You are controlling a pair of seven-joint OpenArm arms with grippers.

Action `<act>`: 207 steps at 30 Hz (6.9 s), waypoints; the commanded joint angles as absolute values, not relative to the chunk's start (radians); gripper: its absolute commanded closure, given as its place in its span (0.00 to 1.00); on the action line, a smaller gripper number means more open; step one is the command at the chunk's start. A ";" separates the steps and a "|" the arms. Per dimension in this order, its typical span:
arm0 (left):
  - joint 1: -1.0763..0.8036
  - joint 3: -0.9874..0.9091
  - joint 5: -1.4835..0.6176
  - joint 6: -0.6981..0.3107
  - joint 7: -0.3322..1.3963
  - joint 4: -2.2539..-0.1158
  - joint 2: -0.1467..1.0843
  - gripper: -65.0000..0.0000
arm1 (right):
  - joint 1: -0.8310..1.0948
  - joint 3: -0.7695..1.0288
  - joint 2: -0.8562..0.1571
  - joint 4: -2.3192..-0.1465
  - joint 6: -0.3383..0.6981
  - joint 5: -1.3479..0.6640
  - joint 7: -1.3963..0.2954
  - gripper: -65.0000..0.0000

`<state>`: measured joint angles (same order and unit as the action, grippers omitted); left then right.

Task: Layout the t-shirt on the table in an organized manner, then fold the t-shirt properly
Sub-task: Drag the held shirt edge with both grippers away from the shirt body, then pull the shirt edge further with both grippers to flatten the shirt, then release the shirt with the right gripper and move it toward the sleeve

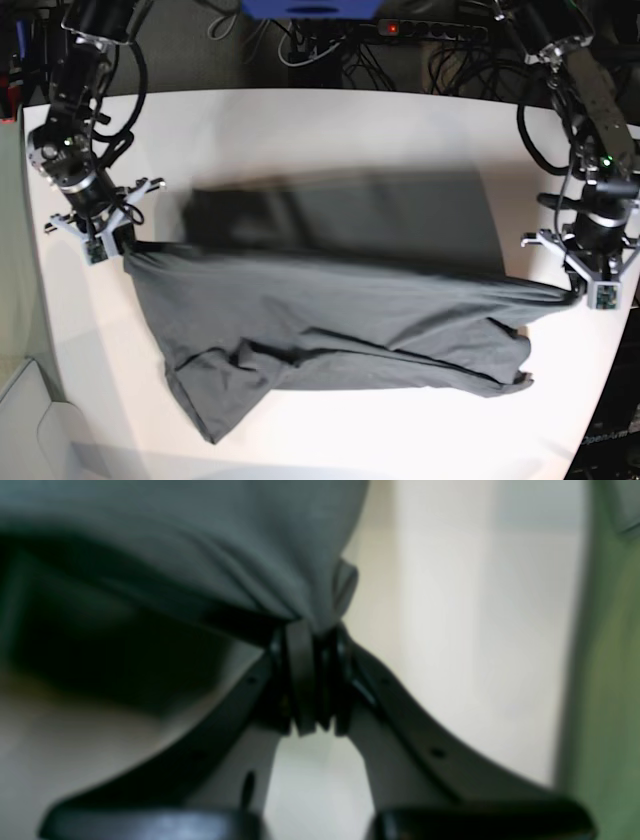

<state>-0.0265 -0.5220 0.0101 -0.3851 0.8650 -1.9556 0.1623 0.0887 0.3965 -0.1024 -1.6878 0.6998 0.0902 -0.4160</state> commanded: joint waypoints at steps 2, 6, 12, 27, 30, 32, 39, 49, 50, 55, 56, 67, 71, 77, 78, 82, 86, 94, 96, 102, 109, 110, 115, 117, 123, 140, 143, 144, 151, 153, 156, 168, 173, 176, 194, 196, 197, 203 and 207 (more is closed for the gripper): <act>-0.027 -0.524 0.007 -0.378 0.843 -1.997 0.174 0.99 | 0.108 0.398 -0.113 -1.802 0.698 0.076 -0.395 1.00; -0.071 -0.524 0.013 -0.378 0.843 -2.018 0.182 0.99 | 0.171 0.392 -0.156 -1.979 0.698 0.076 -0.492 1.00; -0.124 -0.524 0.007 -0.378 0.843 -2.017 0.226 0.99 | 0.173 0.378 -0.269 -1.992 0.698 0.076 -0.602 1.00; -0.084 -0.515 0.007 -0.378 0.839 -1.991 0.217 0.99 | -0.220 0.223 -0.130 -1.296 0.698 0.357 -0.601 0.70; -0.094 -0.515 0.007 -0.378 0.835 -1.986 0.223 0.99 | -0.217 0.220 -0.131 -1.311 0.698 0.357 -0.604 0.50; -0.096 -0.515 0.007 -0.378 0.835 -1.986 0.223 0.99 | -0.206 0.222 -0.131 -1.354 0.698 0.354 -0.610 0.40; -0.096 -0.515 0.007 -0.378 0.834 -1.965 0.216 0.99 | -0.050 0.225 -0.127 -1.710 0.698 0.358 -0.611 0.33; -0.090 -0.515 0.007 -0.378 0.832 -1.946 0.216 0.99 | 0.116 0.297 -0.012 -1.831 0.698 0.354 -0.607 0.33; -0.090 -0.515 0.007 -0.378 0.832 -1.948 0.216 0.99 | 0.111 0.312 -0.002 -1.811 0.698 0.352 -0.607 0.33; -0.091 -0.515 0.007 -0.378 0.832 -1.946 0.216 0.99 | 0.090 0.354 0.008 -1.727 0.698 0.317 -0.611 0.33; -0.093 -0.515 0.007 -0.378 0.832 -1.946 0.216 0.99 | 0.088 0.361 0.008 -1.712 0.698 0.314 -0.611 0.33; -0.096 -0.515 0.007 -0.378 0.832 -1.948 0.214 0.99 | 0.088 0.369 0.041 -1.643 0.698 0.291 -0.605 0.36; -0.096 -0.515 0.007 -0.378 0.832 -1.949 0.214 0.99 | 0.087 0.366 0.056 -1.639 0.698 0.289 -0.605 0.51; -0.096 -0.515 0.007 -0.378 0.832 -1.948 0.214 0.99 | 0.068 0.366 0.064 -1.618 0.698 0.289 -0.604 0.87; -0.096 -0.515 0.007 -0.378 0.832 -1.948 0.214 0.99 | 0.056 0.367 0.061 -1.603 0.698 0.289 -0.608 0.92; -0.097 -0.516 0.007 -0.378 0.835 -1.954 0.214 0.99 | 0.050 0.374 0.044 -1.610 0.698 0.289 -0.608 0.99; -0.127 -0.524 0.007 -0.378 0.834 -1.957 0.214 0.99 | 0.077 0.374 0.030 -1.707 0.698 0.289 -0.610 0.99; -0.211 -0.524 0.007 -0.378 0.835 -1.995 0.216 0.99 | 0.231 0.366 0.028 -1.957 0.698 0.289 -0.610 1.00; -0.225 -0.524 0.007 -0.378 0.840 -2.000 0.216 0.99 | 0.277 0.364 0.030 -1.983 0.698 0.289 -0.610 1.00; -0.286 -0.524 0.007 -0.378 0.843 -2.006 0.222 0.99 | 0.417 0.372 0.028 -1.995 0.698 0.291 -0.607 1.00; -0.377 -0.516 0.007 -0.386 0.843 -2.006 0.217 0.99 | 0.538 0.372 0.028 -2.005 0.698 0.291 -0.604 1.00; -0.383 -0.519 0.007 -0.404 0.843 -2.006 0.217 0.99 | 0.553 0.372 0.028 -2.006 0.698 0.291 -0.602 1.00; -0.404 -0.521 0.027 -0.559 0.845 -1.991 0.217 0.99 | 0.622 0.377 0.028 -2.020 0.698 0.291 -0.602 1.00; -0.420 -0.513 0.048 -0.596 0.845 -1.982 0.214 0.99 | 0.647 0.401 0.021 -2.020 0.698 0.291 -0.602 1.00; -0.443 -0.498 0.116 -0.631 0.845 -1.971 0.222 1.00 | 0.682 0.496 0.016 -2.035 0.698 0.291 -0.601 1.00; -0.449 -0.486 0.194 -0.698 0.845 -1.977 0.232 1.00 | 0.901 0.286 -0.021 -2.017 0.698 0.282 -0.515 1.00; -0.449 -0.481 0.202 -0.698 0.845 -1.968 0.219 1.00 | 0.860 0.268 -0.005 -1.979 0.698 0.283 -0.522 1.00; -0.449 -0.481 0.202 -0.698 0.845 -1.963 0.220 1.00 | 0.839 0.269 0.007 -1.968 0.698 0.285 -0.545 1.00; -0.469 -0.487 0.203 -0.698 0.845 -1.891 0.240 0.99 | 0.759 0.306 0.008 -1.945 0.698 0.341 -0.648 1.00; -0.472 -0.481 0.203 -0.698 0.845 -1.856 0.257 0.99 | 0.754 0.308 0.008 -1.945 0.698 0.375 -0.651 0.97; -0.490 -0.487 0.203 -0.698 0.845 -1.810 0.262 1.00 | 0.723 0.308 0.008 -1.948 0.698 0.409 -0.653 0.87; -0.575 -0.558 0.203 -0.698 0.842 -1.793 0.259 0.99 | 0.599 0.343 0.016 -1.982 0.698 0.412 -0.654 0.71; -0.573 -0.591 0.202 -0.698 0.843 -1.794 0.259 0.99 | 0.516 0.344 0.024 -1.985 0.698 0.415 -0.654 0.71; -0.573 -0.598 0.200 -0.698 0.843 -1.796 0.257 0.99 | 0.469 0.343 0.044 -1.985 0.698 0.415 -0.656 0.70; -0.602 -0.627 0.191 -0.698 0.843 -1.934 0.186 0.56 | 0.232 0.249 0.071 -1.942 0.698 0.415 -0.826 0.71; -0.593 -0.662 0.189 -0.698 0.843 -1.960 0.166 0.56 | 0.220 0.249 0.070 -1.928 0.698 0.415 -0.825 0.71; -0.585 -0.680 0.189 -0.698 0.843 -1.975 0.154 0.56 | 0.214 0.249 0.070 -1.926 0.698 0.415 -0.825 0.71; -0.423 -0.737 0.196 -0.698 0.845 -2.008 0.122 0.56 | 0.130 0.248 0.070 -1.926 0.698 0.414 -0.831 0.77; -0.323 -0.737 0.202 -0.698 0.845 -2.008 0.096 0.56 | 0.056 0.248 0.073 -1.923 0.698 0.414 -0.832 0.78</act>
